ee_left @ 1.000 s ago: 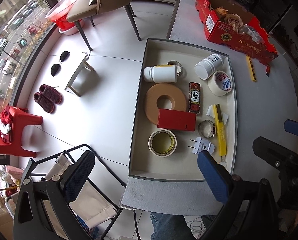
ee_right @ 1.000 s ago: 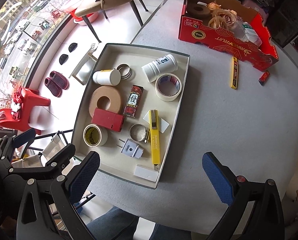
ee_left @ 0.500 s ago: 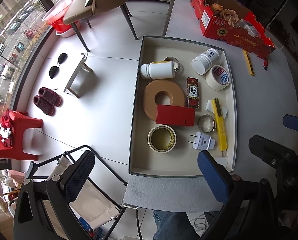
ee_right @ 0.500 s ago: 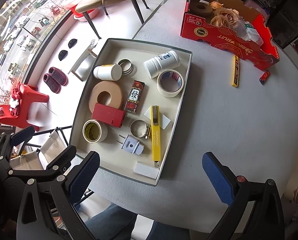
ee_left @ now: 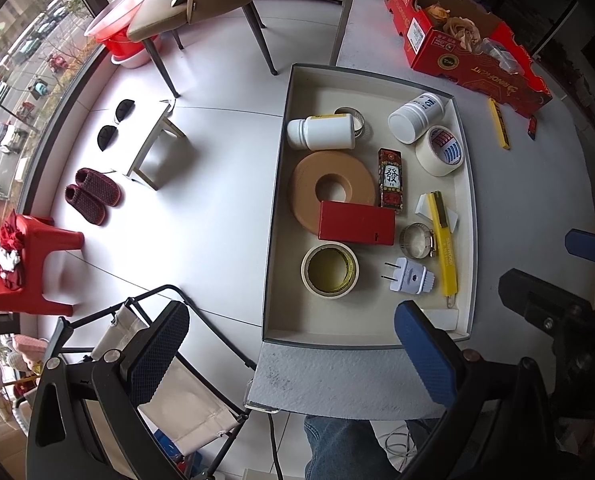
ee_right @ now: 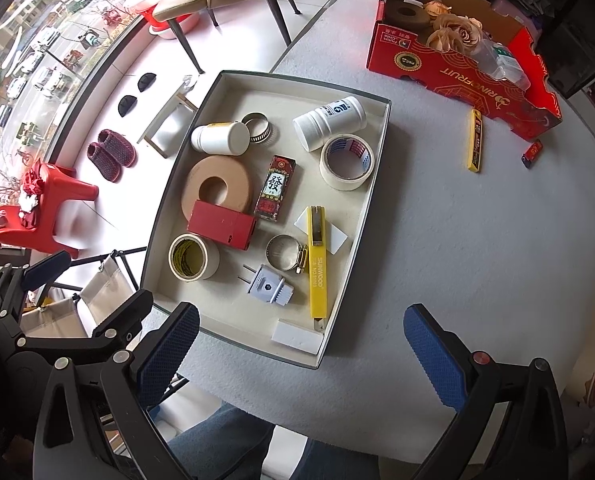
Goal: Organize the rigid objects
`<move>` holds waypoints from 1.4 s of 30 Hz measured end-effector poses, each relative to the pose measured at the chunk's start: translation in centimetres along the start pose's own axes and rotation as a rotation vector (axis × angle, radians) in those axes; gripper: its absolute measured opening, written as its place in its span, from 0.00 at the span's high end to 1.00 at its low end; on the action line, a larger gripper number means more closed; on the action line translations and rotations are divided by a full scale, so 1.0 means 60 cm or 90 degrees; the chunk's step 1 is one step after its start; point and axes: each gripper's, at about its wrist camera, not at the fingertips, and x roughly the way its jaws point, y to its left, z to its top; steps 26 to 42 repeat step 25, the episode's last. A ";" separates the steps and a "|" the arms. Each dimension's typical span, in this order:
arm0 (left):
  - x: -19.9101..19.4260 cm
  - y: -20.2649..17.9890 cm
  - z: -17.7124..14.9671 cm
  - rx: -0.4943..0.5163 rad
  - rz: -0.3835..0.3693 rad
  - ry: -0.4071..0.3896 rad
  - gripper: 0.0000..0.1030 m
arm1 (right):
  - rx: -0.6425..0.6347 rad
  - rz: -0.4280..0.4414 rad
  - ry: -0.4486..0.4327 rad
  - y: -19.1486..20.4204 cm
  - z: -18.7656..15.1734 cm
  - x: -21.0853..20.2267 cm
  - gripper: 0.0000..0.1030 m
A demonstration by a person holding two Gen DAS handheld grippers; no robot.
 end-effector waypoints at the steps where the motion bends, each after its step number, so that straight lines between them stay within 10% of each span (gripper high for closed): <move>1: 0.000 0.001 -0.001 0.000 0.000 0.000 0.00 | 0.000 0.000 0.000 0.001 0.000 0.000 0.00; 42: 0.005 0.050 -0.006 -0.032 -0.018 0.000 0.00 | -0.006 -0.008 -0.003 0.038 0.007 0.006 0.00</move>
